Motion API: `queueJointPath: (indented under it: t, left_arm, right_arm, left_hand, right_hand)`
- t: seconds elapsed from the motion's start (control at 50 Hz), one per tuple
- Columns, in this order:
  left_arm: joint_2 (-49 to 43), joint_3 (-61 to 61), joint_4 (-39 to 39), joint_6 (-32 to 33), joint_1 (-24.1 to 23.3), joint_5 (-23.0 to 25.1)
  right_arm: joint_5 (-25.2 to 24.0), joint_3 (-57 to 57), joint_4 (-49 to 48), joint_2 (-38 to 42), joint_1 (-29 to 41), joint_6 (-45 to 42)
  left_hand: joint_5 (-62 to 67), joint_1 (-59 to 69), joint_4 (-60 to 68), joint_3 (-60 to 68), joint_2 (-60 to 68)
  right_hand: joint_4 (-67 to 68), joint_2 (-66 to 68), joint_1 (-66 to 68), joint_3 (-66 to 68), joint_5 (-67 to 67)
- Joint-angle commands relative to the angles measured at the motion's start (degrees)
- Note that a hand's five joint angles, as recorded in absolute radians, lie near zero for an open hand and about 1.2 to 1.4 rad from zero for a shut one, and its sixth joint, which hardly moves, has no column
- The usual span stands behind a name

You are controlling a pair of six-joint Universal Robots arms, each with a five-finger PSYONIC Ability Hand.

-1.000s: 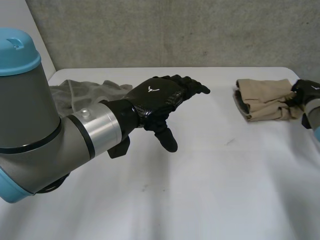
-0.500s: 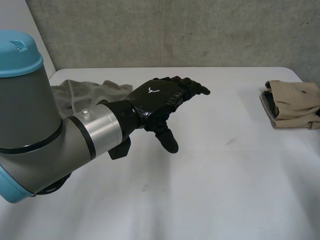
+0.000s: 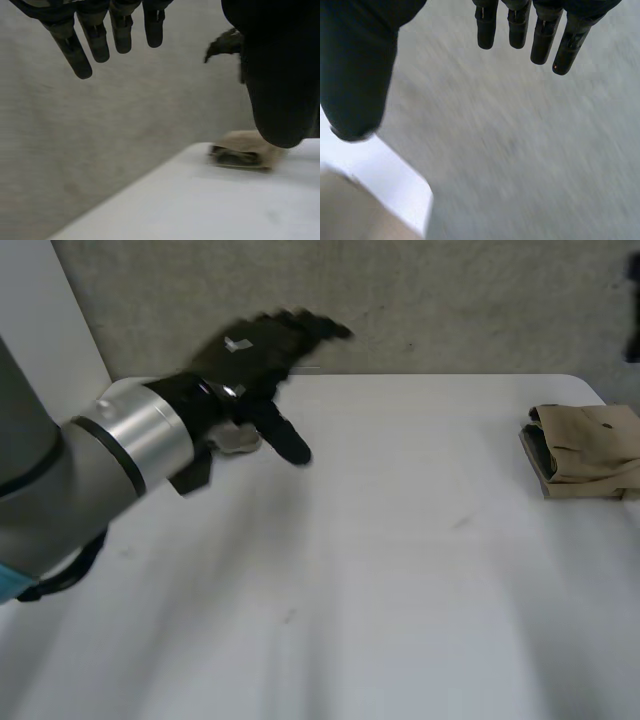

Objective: Fold the laundry.

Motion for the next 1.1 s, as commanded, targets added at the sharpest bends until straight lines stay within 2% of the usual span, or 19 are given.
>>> queueJointPath:
  t: [0.02, 0.1, 0.14, 0.22, 0.28, 0.4, 0.52, 0.64, 0.7, 0.78, 0.8, 0.82, 0.84, 0.86, 0.92, 0.94, 1.0, 1.06, 1.1]
  left_arm:
    - [-0.57, -0.29, 7.90, 0.97, 10.59, -2.48]
    - [-6.36, 1.29, 9.04, 2.81, 17.09, -2.30]
    - [-11.09, 3.65, 9.04, 5.08, 20.68, -2.04]
    - [-19.43, 8.13, 8.95, 10.52, 23.95, -1.95]
    - [-26.12, 12.17, 9.04, 15.97, 24.31, -1.95]
    - [-36.33, 19.48, 9.39, 21.97, 24.66, -1.95]
    - [-46.18, 28.35, 11.15, 22.77, 24.66, 0.50]
    - [-52.07, 34.94, 11.50, 22.50, 23.87, 5.42]
    - [-54.09, 37.50, 11.50, 22.50, 23.34, 6.05]
    - [-58.31, 43.03, 11.50, 22.41, 21.76, 5.78]
    - [-59.01, 44.09, 11.50, 22.41, 21.41, 4.48]
    - [-59.11, 44.27, 11.50, 22.41, 21.15, 3.51]
    - [-59.11, 44.19, 11.50, 22.33, 20.88, 2.28]
    - [-58.67, 43.23, 11.59, 22.50, 19.66, -1.56]
    - [-55.70, 40.07, 11.77, 22.76, 17.11, -6.51]
    - [-51.77, 36.23, 12.29, 22.42, 15.54, -8.87]
    - [-46.03, 29.53, 14.22, 21.45, 13.07, -9.16]
    - [-37.77, 19.60, 16.95, 18.29, 8.15, -9.25]
    - [-31.44, 13.18, 18.36, 14.17, 1.92, -9.25]
  right_arm:
    - [-12.26, 27.28, -10.75, -11.76, 14.93, 1.38]
    - [-17.81, 40.56, -13.84, -16.17, 20.82, 1.29]
    - [-18.88, 44.99, -14.46, -16.70, 23.03, 0.76]
    - [-19.76, 52.64, -14.72, -17.23, 26.82, 0.59]
    - [-19.93, 57.04, -14.99, -17.41, 27.53, 0.59]
    - [-20.20, 63.89, -15.43, -18.90, 26.82, 0.50]
    - [-20.38, 70.21, -18.06, -21.97, 26.56, 0.50]
    - [-20.46, 75.15, -20.79, -24.88, 24.45, 0.50]
    - [-20.46, 77.26, -21.93, -26.37, 23.57, 0.50]
    - [-20.38, 78.49, -22.72, -27.25, 23.48, 0.50]
    - [-20.38, 78.58, -22.72, -27.43, 23.40, 0.50]
    - [-20.38, 78.67, -22.72, -27.78, 23.31, 0.50]
    - [-20.38, 78.67, -22.72, -27.87, 23.05, 0.50]
    - [-20.38, 78.67, -22.72, -27.96, 22.78, 0.50]
    - [-20.37, 78.32, -22.72, -28.39, 21.12, 0.50]
    - [-20.38, 78.06, -22.72, -28.48, 20.68, 0.50]
    - [-20.02, 76.65, -22.72, -29.27, 18.13, 0.41]
    - [-19.15, 73.84, -22.63, -29.89, 15.14, 1.02]
    - [-18.80, 72.17, -22.46, -30.06, 13.38, 1.64]
  left_hand:
    - [-2.65, -0.68, -1.86, -0.84, -1.65]
    - [-2.65, -0.68, -1.86, -0.84, -1.65]
    - [-2.65, -0.68, -1.86, -0.84, -1.65]
    - [-2.65, -0.68, -1.86, -0.84, -1.65]
    - [-2.65, -0.68, -1.86, -0.84, -1.65]
    - [-2.65, -0.68, -1.86, -0.84, -1.65]
    - [-2.65, -0.68, -1.86, -0.84, -1.65]
    - [-2.44, -0.47, -1.65, -0.62, -1.44]
    - [-0.09, 1.88, 0.70, 1.72, 0.91]
    - [21.72, 23.69, 22.51, 23.54, 22.72]
    - [46.43, 48.40, 47.22, 48.25, 47.43]
    - [60.50, 62.47, 61.29, 62.32, 61.50]
    - [67.28, 69.25, 68.07, 69.10, 68.28]
    - [67.35, 69.32, 68.14, 69.16, 68.35]
    - [67.35, 69.32, 68.14, 69.16, 68.35]
    - [67.35, 69.32, 68.14, 69.16, 68.35]
    - [67.35, 69.32, 68.14, 69.16, 68.35]
    - [67.35, 69.32, 68.14, 69.16, 68.35]
    - [67.35, 69.32, 68.14, 69.16, 68.35]
  right_hand:
    - [-3.61, -2.84, -1.71, -2.45, -4.17]
    - [-3.61, -2.84, -1.71, -2.45, -4.17]
    - [-3.61, -2.84, -1.71, -2.45, -4.17]
    - [-3.61, -2.84, -1.71, -2.45, -4.17]
    - [-3.61, -2.84, -1.71, -2.45, -4.17]
    - [-3.61, -2.84, -1.71, -2.45, -4.17]
    - [-3.61, -2.84, -1.71, -2.45, -4.17]
    - [-3.61, -2.84, -1.71, -2.45, -4.17]
    - [-3.61, -2.84, -1.71, -2.45, -4.17]
    - [-3.61, -2.84, -1.71, -2.45, -4.17]
    - [-3.61, -2.84, -1.71, -2.45, -4.17]
    - [-3.61, -2.84, -1.71, -2.45, -4.17]
    - [-3.61, -2.84, -1.71, -2.45, -4.17]
    - [-3.61, -2.84, -1.71, -2.45, -4.17]
    - [-3.61, -2.84, -1.71, -2.45, -4.17]
    - [-3.61, -2.84, -1.71, -2.45, -4.17]
    - [-3.61, -2.84, -1.71, -2.45, -4.17]
    - [-3.61, -2.84, -1.71, -2.45, -4.17]
    - [-3.61, -2.84, -1.71, -2.45, -4.17]
